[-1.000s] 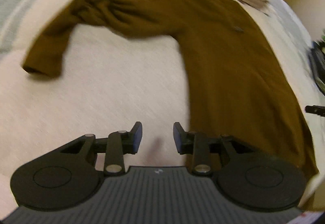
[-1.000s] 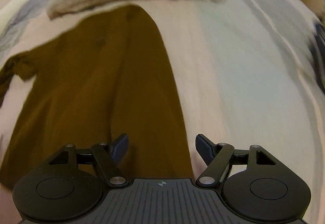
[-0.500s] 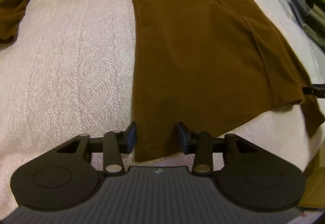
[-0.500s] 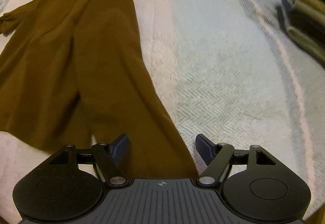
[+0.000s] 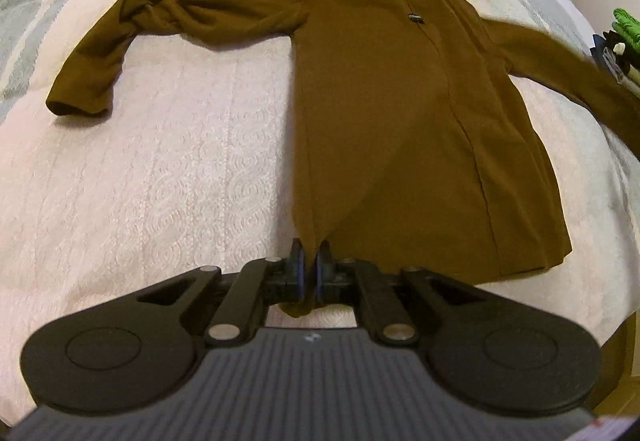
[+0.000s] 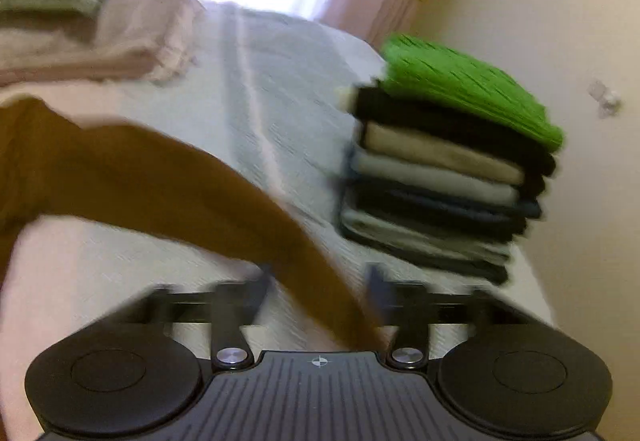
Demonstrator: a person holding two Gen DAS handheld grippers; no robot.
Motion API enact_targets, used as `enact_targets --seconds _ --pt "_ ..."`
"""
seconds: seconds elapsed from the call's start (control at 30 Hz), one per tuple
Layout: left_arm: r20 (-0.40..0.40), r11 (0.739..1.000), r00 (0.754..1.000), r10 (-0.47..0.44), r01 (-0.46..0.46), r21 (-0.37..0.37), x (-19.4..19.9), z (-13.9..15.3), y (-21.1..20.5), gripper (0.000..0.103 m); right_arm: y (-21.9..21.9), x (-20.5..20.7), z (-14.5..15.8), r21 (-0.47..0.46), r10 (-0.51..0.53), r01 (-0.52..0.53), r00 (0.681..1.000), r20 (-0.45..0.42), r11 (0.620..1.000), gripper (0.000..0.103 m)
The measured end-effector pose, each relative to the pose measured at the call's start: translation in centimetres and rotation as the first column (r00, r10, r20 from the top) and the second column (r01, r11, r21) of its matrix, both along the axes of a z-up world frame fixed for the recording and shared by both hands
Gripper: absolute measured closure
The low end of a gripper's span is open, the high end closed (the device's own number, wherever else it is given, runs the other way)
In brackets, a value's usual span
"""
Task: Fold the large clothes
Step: 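Lay the shirt flat on the bed and open both grippers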
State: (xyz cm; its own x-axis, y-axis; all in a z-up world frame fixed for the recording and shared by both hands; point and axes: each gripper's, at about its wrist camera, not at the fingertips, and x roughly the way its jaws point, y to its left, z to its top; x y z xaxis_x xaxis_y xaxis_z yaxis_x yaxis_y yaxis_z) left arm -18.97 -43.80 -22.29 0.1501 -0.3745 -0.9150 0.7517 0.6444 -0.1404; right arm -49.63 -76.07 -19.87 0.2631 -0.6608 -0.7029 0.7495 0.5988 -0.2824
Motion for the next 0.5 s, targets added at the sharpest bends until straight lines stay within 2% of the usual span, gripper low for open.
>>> enact_targets --seconds 0.07,0.13,0.17,0.23,0.3,0.33,0.43,0.5 --pt "-0.019 1.0 1.0 0.015 -0.015 -0.008 -0.1 -0.6 0.1 0.1 2.1 1.4 -1.1 0.115 0.096 -0.105 0.992 0.084 0.988 0.043" --pt "-0.041 1.0 0.999 0.021 -0.021 -0.013 0.0 -1.4 -0.1 0.1 5.7 2.5 -3.5 0.254 0.174 -0.212 0.971 0.164 0.944 0.043" --pt "-0.048 1.0 0.999 0.02 -0.021 -0.018 0.1 -1.8 -0.1 0.1 7.5 3.1 -5.0 0.32 0.208 -0.26 0.96 0.188 0.911 0.043" --pt "-0.068 1.0 0.998 0.013 -0.014 -0.024 0.5 -2.9 -0.1 0.1 11.5 3.8 -8.0 0.448 0.267 -0.355 0.931 0.247 0.821 0.043" --pt "-0.075 0.999 0.997 0.006 -0.008 -0.031 0.8 -3.6 0.2 0.1 14.7 4.2 -10.6 0.538 0.298 -0.408 0.912 0.283 0.737 0.043" --pt "-0.082 0.999 0.997 0.003 -0.006 -0.035 1.1 -3.9 0.4 0.1 15.8 4.5 -11.8 0.564 0.3 -0.413 0.91 0.285 0.716 0.043" --pt "-0.101 0.999 0.995 -0.025 0.02 -0.048 1.7 -5.0 0.8 0.1 17.1 4.9 -14.4 0.601 0.266 -0.377 0.926 0.27 0.705 0.045" --pt "-0.102 0.998 0.993 -0.052 0.047 -0.051 1.7 -5.4 1.0 0.1 16.8 4.5 -15.2 0.637 0.184 -0.339 0.936 0.299 0.692 0.083"
